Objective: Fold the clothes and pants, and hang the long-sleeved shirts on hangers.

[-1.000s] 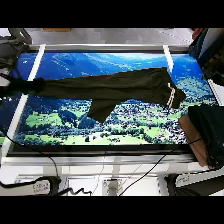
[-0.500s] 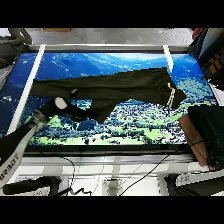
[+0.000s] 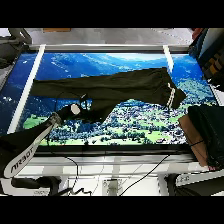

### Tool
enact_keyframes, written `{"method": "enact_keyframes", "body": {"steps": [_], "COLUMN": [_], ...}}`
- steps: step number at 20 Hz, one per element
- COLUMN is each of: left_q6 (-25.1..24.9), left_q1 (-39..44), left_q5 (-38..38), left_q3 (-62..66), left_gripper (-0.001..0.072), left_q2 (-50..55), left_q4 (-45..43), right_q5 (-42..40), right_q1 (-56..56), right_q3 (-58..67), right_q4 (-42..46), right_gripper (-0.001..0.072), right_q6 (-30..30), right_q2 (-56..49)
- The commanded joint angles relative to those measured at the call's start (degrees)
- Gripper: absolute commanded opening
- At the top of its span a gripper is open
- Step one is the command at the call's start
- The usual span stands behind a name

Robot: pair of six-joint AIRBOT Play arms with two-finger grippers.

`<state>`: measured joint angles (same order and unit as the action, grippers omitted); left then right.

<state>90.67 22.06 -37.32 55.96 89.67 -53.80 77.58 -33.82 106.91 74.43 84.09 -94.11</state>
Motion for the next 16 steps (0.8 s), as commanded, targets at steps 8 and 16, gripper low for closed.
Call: {"method": "enact_keyframes", "body": {"steps": [8,16], "left_q6": [-5.1,-31.9], "left_q1": [-11.6,-19.5], "left_q5": [-10.2,12.1], "left_q3": [21.1,29.2], "left_gripper": [0.0033,0.0032], "left_q2": [-10.1,-27.5], "left_q4": [-57.2,-72.4], "right_q5": [2.1,7.4], "right_q1": [-0.1,0.0], "right_q3": [0.0,0.0], "right_q4": [-2.8,-2.7], "right_gripper": [0.0448,0.0312], "right_q6": [0.0,-3.0], "right_q2": [0.9,0.9]}}
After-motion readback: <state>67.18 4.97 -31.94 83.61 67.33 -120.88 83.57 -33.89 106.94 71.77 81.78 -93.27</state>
